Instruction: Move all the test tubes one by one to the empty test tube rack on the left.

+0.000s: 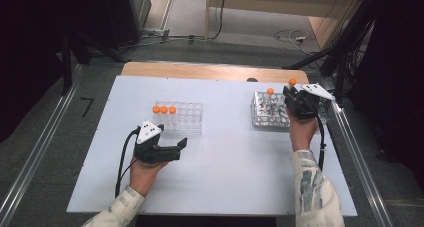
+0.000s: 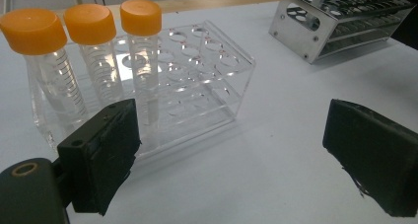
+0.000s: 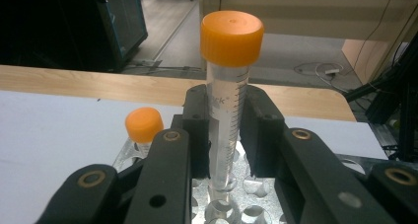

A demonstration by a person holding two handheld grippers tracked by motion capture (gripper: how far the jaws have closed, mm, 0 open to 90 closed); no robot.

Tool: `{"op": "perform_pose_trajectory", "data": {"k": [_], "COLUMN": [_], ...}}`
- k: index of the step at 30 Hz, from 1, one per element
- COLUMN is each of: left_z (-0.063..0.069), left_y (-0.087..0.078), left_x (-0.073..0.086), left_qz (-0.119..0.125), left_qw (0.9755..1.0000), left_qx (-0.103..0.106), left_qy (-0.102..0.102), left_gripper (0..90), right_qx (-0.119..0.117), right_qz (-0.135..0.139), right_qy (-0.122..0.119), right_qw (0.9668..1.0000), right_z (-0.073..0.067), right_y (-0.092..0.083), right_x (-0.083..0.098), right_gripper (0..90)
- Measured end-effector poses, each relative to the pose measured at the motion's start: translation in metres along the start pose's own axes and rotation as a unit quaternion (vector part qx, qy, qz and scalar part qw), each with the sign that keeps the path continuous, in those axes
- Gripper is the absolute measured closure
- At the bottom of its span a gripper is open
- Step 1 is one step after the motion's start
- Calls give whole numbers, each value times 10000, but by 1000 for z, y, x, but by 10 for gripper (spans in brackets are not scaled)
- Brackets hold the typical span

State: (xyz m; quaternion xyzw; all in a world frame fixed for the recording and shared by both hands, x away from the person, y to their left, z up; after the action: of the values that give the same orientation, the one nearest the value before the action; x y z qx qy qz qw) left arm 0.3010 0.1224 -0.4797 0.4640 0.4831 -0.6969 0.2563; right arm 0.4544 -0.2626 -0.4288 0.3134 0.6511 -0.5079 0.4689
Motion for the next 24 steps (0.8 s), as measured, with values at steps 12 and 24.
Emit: {"op": "perform_pose_trajectory", "data": {"k": [12, 24], "left_z": [0, 0], "left_y": [-2, -2], "left_x": [-1, -1], "left_qz": [65, 56], "left_qw": [10000, 10000], "left_qx": [-46, -47], "left_qy": [-14, -17], "left_gripper": [76, 76], "right_qx": [-236, -699], "right_qz": [23, 10], "right_qy": [-151, -390], "right_qw": [9996, 9968], "right_z": [-11, -36], "right_y": [-23, -44], "right_x": [-5, 3], "right_gripper": [720, 720]}}
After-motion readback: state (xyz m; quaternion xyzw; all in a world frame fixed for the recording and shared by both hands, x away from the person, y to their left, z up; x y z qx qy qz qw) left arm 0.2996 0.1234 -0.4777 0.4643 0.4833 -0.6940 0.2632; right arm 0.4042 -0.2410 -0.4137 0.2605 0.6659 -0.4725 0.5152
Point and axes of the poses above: each handheld gripper's, and its own axes: y roughly forward along the jaws, x roughly out of its underside, z roughly to its right, the point moved 5 cm from there along y, roughly forward along the jaws, and after that the axes turned 5 degrees about -x, right-handed, at the moved point
